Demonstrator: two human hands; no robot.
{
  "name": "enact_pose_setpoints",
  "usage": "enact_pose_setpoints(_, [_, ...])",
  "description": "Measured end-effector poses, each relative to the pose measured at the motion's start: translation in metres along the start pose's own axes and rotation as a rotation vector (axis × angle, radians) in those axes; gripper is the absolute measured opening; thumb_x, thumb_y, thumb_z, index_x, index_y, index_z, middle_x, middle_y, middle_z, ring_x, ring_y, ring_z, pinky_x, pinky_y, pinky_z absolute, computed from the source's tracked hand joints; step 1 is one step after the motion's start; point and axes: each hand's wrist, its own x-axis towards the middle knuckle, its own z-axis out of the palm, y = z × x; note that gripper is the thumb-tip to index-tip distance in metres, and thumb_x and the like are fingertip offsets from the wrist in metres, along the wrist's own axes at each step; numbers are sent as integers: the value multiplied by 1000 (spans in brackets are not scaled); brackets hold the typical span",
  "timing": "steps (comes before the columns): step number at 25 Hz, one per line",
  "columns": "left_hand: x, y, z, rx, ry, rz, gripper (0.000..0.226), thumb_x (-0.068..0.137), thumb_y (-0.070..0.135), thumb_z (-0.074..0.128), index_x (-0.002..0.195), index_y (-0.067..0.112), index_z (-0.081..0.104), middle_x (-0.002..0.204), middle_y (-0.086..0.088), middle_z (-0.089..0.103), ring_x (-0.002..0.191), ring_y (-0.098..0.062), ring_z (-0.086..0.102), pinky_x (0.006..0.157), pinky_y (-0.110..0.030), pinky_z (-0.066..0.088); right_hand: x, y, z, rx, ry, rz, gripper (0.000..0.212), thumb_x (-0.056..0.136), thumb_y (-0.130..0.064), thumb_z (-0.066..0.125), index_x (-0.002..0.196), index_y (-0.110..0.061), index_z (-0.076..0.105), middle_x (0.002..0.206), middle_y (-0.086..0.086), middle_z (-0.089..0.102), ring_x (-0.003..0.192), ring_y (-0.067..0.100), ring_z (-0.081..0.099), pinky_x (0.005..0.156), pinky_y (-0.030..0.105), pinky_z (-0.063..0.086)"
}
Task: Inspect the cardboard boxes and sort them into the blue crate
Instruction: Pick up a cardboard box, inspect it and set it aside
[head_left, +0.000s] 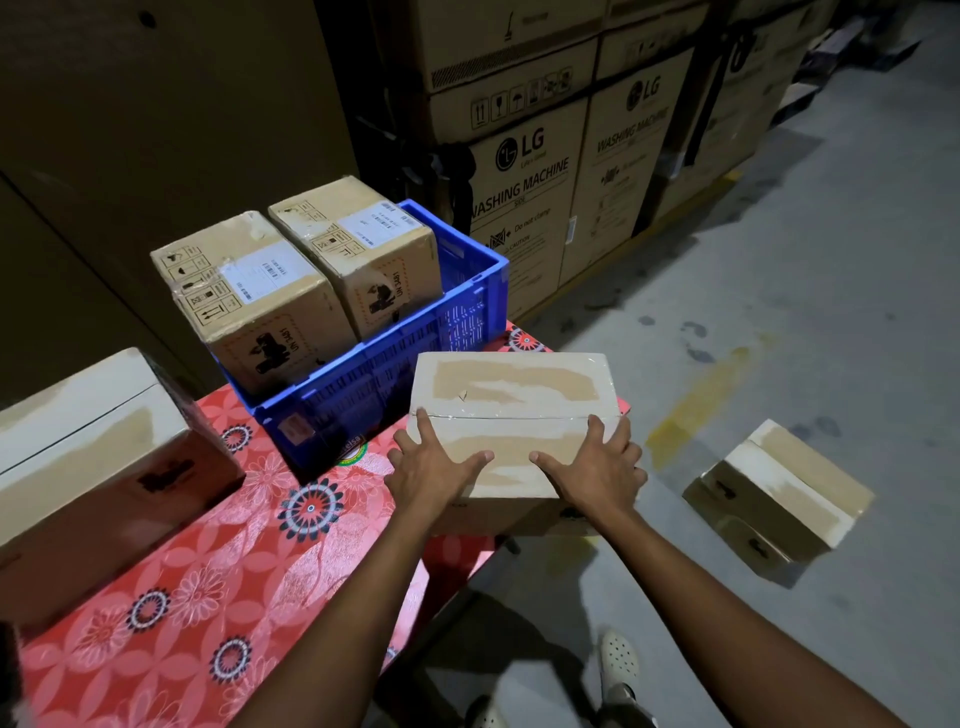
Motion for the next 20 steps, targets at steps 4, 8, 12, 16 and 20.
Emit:
enact_pose_setpoints(4, [5,2,-1,-4,-40,-20,126,74,80,66,161,27,-8,161,-19,13,145,-42,25,107,-58,38,2,-3,-5,-6,-51,5,110,75,-81,65,158,-23,22,168,18,4,144,42,27,110,56,33])
enact_pose_setpoints(8, [15,7,-4,-8,-32,0,128,74,78,67,161,26,-11,163,-19,9,147,-42,20,112,-60,32,10,-5,-8,-8,-56,9,112,76,-82,62,159,-23,16,167,18,7,145,42,26,112,58,31])
enact_pose_setpoints(12, [36,33,-9,-65,114,33,117,79,80,58,161,21,-1,159,-18,18,142,-42,26,111,-59,33,45,-23,-20,176,4,14,100,85,-71,62,159,-18,19,164,18,21,146,42,28,112,60,32])
enact_pose_setpoints(16, [64,61,-14,-72,169,-41,114,80,80,57,161,19,5,154,-19,27,136,-41,32,106,-56,34,79,-34,-25,261,-20,115,106,82,-69,69,159,-15,17,159,18,33,143,42,35,111,59,36])
enact_pose_setpoints(20, [75,66,-3,16,201,-115,117,75,84,57,161,22,7,158,-19,25,137,-41,33,107,-54,32,87,-36,-19,179,-48,178,121,76,-75,71,161,-14,9,159,18,32,144,40,35,109,58,38])
